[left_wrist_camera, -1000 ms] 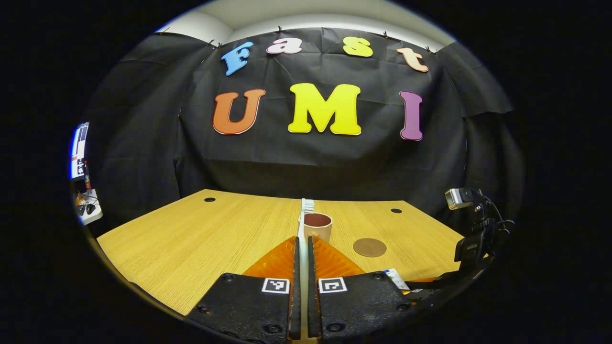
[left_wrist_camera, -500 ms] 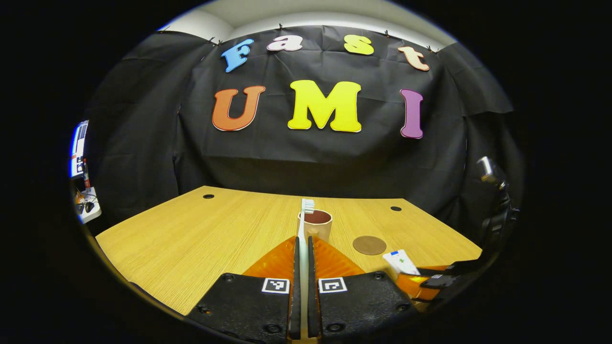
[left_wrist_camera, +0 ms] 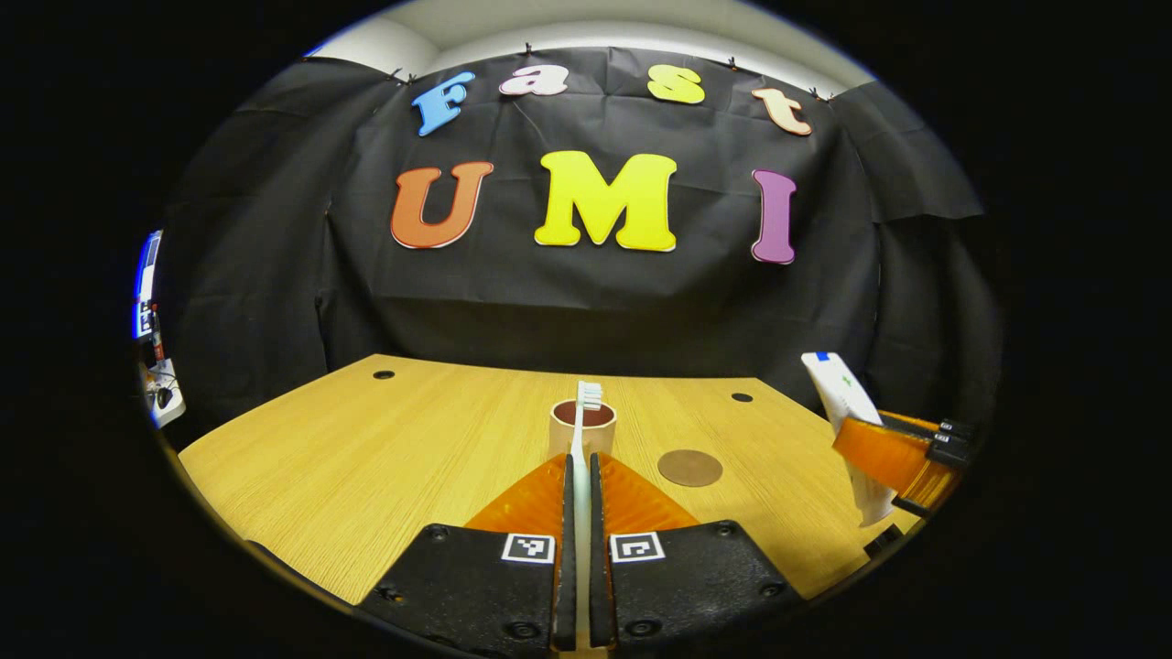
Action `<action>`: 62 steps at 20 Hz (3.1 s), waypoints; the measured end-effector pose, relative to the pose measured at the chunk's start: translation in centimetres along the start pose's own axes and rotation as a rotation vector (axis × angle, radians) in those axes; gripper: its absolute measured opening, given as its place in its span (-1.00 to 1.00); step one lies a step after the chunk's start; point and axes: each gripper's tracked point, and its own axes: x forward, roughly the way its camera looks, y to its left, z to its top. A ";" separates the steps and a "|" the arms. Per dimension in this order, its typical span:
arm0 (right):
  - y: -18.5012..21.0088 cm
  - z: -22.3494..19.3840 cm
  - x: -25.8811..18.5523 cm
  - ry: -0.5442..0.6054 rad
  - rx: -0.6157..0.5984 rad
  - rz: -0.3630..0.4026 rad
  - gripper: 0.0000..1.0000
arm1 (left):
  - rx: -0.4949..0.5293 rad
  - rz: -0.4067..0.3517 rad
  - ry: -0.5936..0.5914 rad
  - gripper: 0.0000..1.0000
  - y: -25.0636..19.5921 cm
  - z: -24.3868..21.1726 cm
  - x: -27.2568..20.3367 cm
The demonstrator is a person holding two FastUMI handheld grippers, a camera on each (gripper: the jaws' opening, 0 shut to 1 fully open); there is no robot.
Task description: Put the toothbrush and toothpaste on the desktop into the cup, then pick up the cup and place it on the coaster on the desktop.
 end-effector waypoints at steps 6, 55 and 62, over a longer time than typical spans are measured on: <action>0.0 1.1 -0.6 -0.041 -0.019 -0.001 -0.52 | 0.027 0.014 -0.045 -0.84 0.3 2.9 1.8; 3.1 2.0 8.1 0.059 0.040 0.089 -0.51 | 0.006 -0.039 -0.022 0.96 4.7 5.0 13.2; 9.3 5.5 15.6 0.046 0.086 0.115 -0.49 | -0.031 -0.005 -0.062 0.96 7.5 3.1 7.3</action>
